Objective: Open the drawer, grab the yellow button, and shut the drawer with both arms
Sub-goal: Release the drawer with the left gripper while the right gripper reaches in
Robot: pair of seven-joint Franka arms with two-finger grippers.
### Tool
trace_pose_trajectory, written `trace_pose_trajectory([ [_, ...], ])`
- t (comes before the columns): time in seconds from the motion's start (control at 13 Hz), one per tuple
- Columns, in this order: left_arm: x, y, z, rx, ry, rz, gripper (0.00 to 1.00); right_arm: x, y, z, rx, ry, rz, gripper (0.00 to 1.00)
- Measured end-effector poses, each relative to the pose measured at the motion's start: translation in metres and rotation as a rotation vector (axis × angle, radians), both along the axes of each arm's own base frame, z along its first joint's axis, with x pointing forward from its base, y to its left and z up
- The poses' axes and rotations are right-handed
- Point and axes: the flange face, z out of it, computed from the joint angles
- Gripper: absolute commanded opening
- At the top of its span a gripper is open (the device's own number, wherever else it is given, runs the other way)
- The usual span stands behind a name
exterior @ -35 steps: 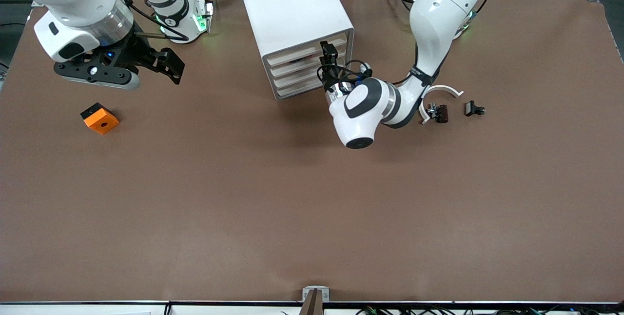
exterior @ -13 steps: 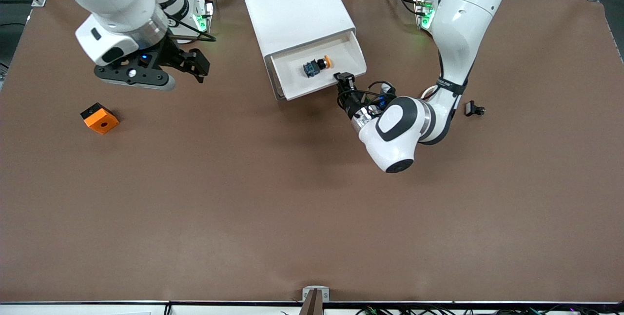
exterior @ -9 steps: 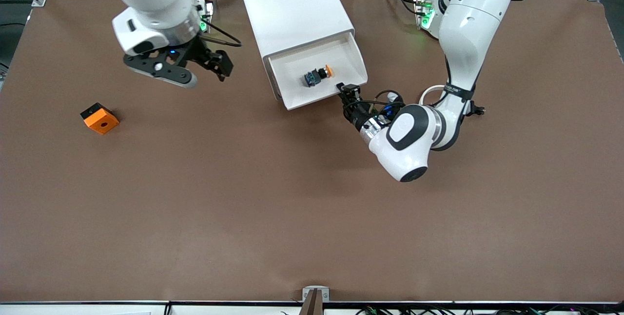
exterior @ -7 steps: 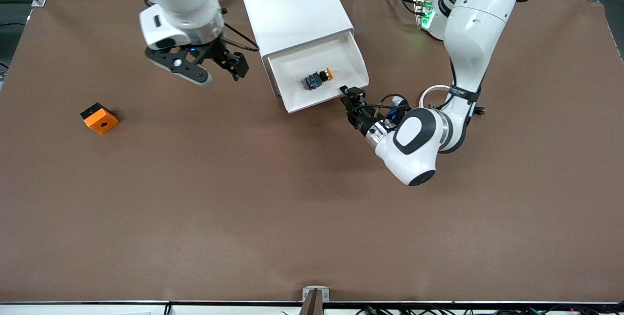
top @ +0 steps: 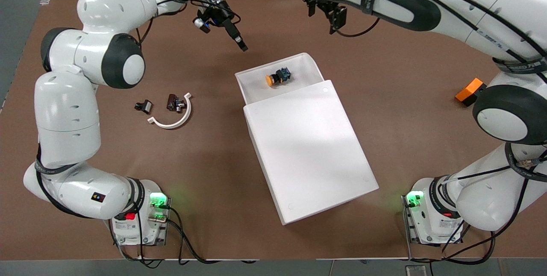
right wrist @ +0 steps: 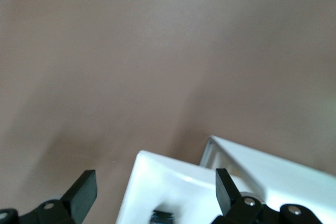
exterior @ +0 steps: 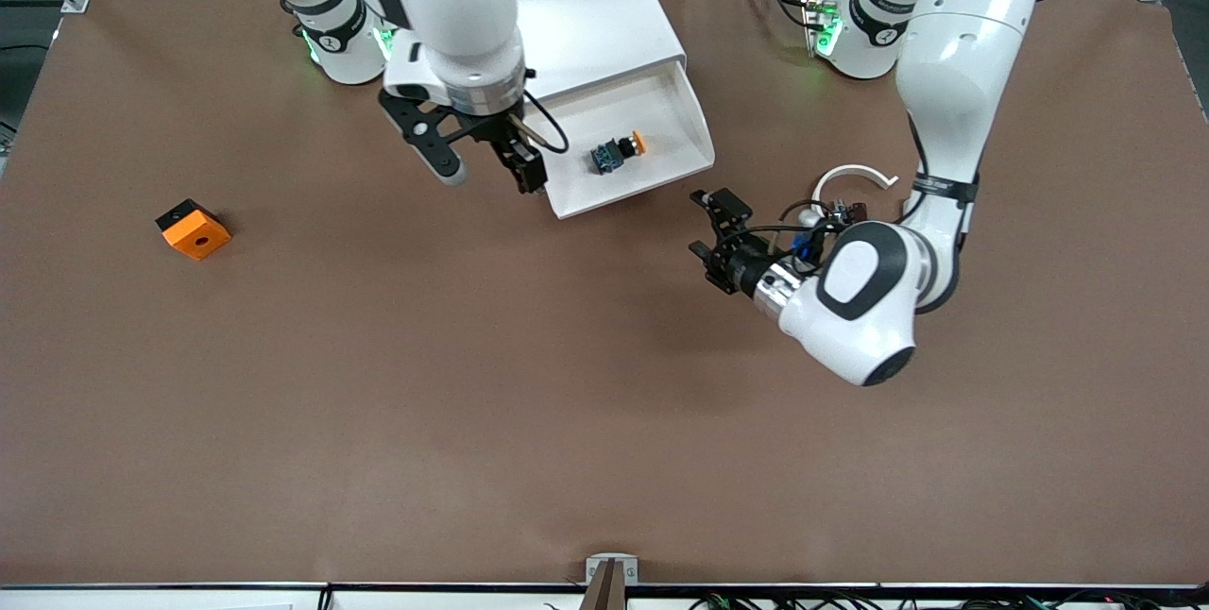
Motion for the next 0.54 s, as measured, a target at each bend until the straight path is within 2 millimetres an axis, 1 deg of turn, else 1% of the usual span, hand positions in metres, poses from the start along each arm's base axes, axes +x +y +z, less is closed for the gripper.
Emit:
trace_pose_trajectory([
  [0.15,0.017,0.020,0.016,-0.053,-0.089,-0.004,1.00,-0.002,0.017,-0.017,0.004,-0.010,-0.042,1.00],
  [0.31,0.033,0.045,0.032,-0.107,-0.209,-0.027,1.00,-0.002,0.026,-0.032,0.006,0.014,-0.053,1.00],
  [0.46,0.050,0.079,0.046,-0.123,-0.325,-0.031,1.00,-0.004,0.033,-0.046,0.030,0.066,-0.066,1.00],
  [0.54,0.057,0.097,0.050,-0.117,-0.379,-0.025,1.00,-0.005,0.037,-0.053,0.041,0.091,-0.075,1.00],
])
